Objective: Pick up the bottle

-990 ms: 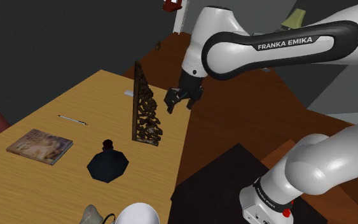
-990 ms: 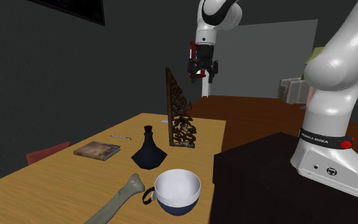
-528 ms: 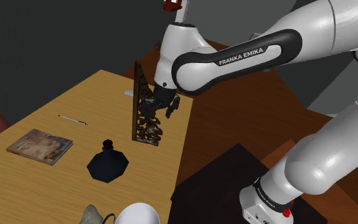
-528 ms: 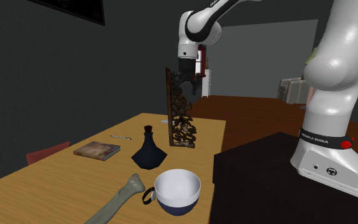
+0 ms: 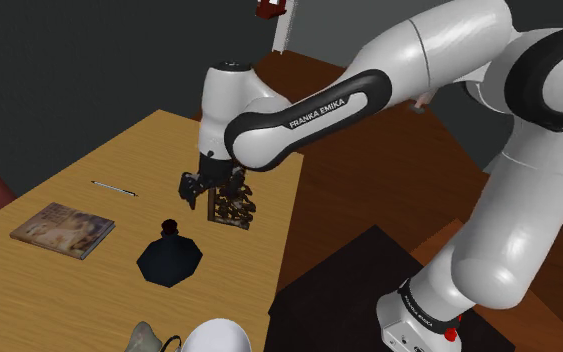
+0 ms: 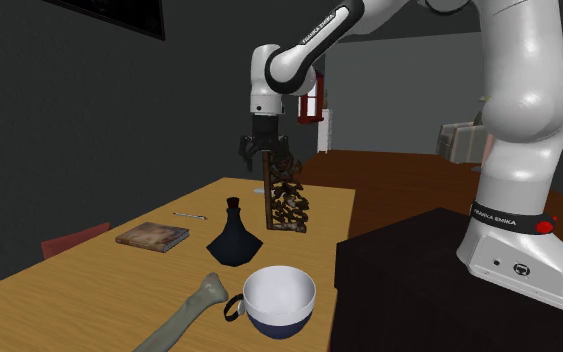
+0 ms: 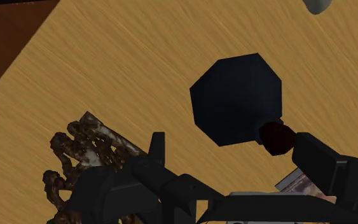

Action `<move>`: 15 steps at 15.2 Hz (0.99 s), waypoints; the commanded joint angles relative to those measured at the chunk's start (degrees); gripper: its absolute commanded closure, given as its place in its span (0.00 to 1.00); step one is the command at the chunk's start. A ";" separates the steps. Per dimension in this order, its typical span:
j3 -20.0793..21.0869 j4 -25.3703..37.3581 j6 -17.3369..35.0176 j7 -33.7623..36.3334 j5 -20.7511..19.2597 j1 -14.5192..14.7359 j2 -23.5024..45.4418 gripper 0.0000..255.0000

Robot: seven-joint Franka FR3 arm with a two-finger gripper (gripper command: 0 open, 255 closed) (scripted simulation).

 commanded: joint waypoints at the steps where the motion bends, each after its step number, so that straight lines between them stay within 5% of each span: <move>1: -0.97 3.61 0.83 2.77 -3.07 1.95 5.25 0.00; 9: -5.04 21.93 -1.15 8.84 -9.28 10.66 23.26 0.00; 15: -6.20 22.12 1.71 9.45 -10.52 11.47 26.34 0.00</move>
